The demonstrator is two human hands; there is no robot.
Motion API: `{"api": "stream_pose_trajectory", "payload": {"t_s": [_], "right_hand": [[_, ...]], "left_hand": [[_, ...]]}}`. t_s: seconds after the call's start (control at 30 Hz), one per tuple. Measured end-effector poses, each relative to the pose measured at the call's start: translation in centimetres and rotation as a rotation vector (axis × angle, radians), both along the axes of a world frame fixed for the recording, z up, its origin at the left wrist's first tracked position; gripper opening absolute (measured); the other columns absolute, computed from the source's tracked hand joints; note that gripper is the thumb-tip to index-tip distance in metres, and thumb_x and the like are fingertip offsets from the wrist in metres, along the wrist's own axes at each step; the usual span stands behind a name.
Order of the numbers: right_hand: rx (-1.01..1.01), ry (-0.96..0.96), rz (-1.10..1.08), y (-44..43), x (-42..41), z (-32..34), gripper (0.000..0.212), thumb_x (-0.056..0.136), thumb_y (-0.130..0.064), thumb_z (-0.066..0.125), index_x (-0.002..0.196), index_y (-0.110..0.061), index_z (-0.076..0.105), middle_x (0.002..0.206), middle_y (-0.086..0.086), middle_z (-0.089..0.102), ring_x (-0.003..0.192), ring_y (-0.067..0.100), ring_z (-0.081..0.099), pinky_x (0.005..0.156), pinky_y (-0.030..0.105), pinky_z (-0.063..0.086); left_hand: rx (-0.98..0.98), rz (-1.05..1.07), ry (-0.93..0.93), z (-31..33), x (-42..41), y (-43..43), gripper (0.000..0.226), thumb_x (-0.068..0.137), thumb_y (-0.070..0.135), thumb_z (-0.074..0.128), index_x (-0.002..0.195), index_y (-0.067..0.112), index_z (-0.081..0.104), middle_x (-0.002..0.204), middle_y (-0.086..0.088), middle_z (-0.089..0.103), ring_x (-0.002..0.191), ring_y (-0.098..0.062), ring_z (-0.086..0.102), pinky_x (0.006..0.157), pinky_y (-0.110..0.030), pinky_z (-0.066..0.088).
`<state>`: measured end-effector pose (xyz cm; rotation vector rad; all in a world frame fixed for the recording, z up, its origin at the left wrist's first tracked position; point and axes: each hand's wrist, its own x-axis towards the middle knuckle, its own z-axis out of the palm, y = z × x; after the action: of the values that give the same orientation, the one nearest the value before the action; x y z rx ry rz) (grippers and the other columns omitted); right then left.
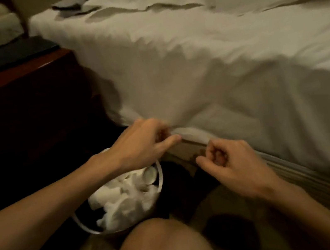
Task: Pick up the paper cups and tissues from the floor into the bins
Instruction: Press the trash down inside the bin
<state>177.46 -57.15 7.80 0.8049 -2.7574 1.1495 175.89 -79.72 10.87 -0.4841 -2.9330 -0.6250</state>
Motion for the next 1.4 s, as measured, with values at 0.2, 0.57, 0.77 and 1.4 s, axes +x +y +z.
{"api": "stream_pose_trajectory", "payload": {"t_s": [0.2, 0.57, 0.77, 1.4], "right_hand": [[0.346, -0.145, -0.053, 14.2, 7.7, 6.9, 0.026, 0.082, -0.046, 0.064, 0.073, -0.028, 0.048, 0.065, -0.014, 0.056, 0.059, 0.006, 0.051, 0.053, 0.024, 0.039], [0.189, -0.553, -0.900, 42.4, 30.5, -3.5, 0.010, 0.091, -0.028, 0.062, 0.096, -0.036, 0.059, 0.076, -0.011, 0.061, 0.069, -0.006, 0.057, 0.059, 0.018, 0.046], [-0.033, -0.596, -1.201, 48.7, 35.1, -13.6, 0.031, 0.099, -0.023, 0.052, 0.129, -0.028, 0.052, 0.108, -0.014, 0.057, 0.082, -0.006, 0.056, 0.062, 0.011, 0.041], [-0.609, -0.659, -1.315, 54.2, 31.0, -27.8, 0.039, 0.095, -0.005, 0.050, 0.134, -0.005, 0.055, 0.137, 0.014, 0.055, 0.128, 0.027, 0.051, 0.106, 0.028, 0.039]], "left_hand": [[-0.050, -0.458, -0.074, 5.3, 3.8, 14.7, 0.039, 0.089, 0.057, 0.054, 0.069, 0.024, 0.052, 0.058, 0.007, 0.052, 0.058, -0.004, 0.050, 0.054, -0.025, 0.037], [-0.157, -0.953, -0.452, -7.2, 14.0, 47.3, 0.026, 0.093, 0.054, 0.054, 0.086, 0.029, 0.057, 0.082, 0.011, 0.059, 0.080, -0.012, 0.058, 0.070, -0.032, 0.047], [-0.066, -0.857, -0.690, -17.5, 17.6, 57.9, 0.023, 0.094, 0.047, 0.057, 0.109, 0.030, 0.060, 0.103, 0.008, 0.067, 0.096, -0.011, 0.063, 0.084, -0.033, 0.052], [-0.006, -0.565, -0.699, -33.1, 18.9, 70.7, 0.042, 0.099, 0.029, 0.056, 0.135, 0.008, 0.056, 0.143, -0.015, 0.051, 0.130, -0.031, 0.048, 0.107, -0.036, 0.040]]}}
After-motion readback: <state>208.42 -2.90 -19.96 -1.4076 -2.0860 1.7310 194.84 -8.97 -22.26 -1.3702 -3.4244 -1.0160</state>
